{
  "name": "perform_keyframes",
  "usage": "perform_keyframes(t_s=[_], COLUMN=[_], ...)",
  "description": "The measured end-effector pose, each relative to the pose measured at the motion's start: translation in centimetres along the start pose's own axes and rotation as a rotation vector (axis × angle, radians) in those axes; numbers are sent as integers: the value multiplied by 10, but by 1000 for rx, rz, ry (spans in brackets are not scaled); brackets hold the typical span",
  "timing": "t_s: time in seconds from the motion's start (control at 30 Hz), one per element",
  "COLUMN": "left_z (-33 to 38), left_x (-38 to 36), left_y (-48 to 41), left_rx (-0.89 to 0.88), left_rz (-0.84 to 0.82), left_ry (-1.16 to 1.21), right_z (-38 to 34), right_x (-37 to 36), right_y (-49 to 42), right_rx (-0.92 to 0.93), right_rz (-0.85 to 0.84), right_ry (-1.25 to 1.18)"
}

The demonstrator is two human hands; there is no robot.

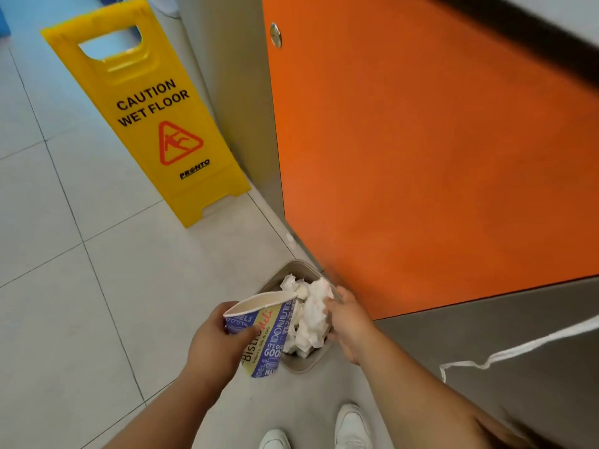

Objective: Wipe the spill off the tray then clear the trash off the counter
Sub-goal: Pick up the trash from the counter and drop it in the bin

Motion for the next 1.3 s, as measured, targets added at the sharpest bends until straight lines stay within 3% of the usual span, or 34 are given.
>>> perform_keyframes(t_s=[0.1,0.23,0.3,0.4,0.57,0.63,0.8,1.03,1.2,1.3], left_z=[-4,-6,-6,-5,-7,-14,-29,-34,-24,-7], left_x=[-5,-16,-22,-30,-40,-40,-34,-30,-29,-24], left_y=[-10,-15,-17,-20,-25,-25,-21,-22,-19,-9], left_rx=[-24,-60,-83,-105,-101,-58,-37,-17,-9,-21], left_rz=[-10,-77,-94,-90,-78,-84,-76,-48,-43,-50], left_ry=[-67,-175,-208,-213,-248,-215,-182,-158,-161,-148], right_z=[5,6,7,12,9,10,42,79,64,45], right_x=[1,-7,-10,-6,16,20,8,-8,-12,-3], right_y=[-2,28,33,23,5,-3,-15,-13,-12,-2], right_rx=[170,496,666,804,934,874,570,319,315,357], right_rz=[9,-216,-282,-171,208,255,-26,-277,-423,-242], right_ry=[395,290,374,439,602,808,1396,1692,1647,1216])
Point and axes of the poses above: each hand's wrist, its own y-axis away from the middle knuckle, its own x-axis out of the back of the hand, z = x × y, the point moved 2 cm from there along -y, towards the middle knuckle, and after that the axes turned 1 degree about x, right-handed, at the moved point
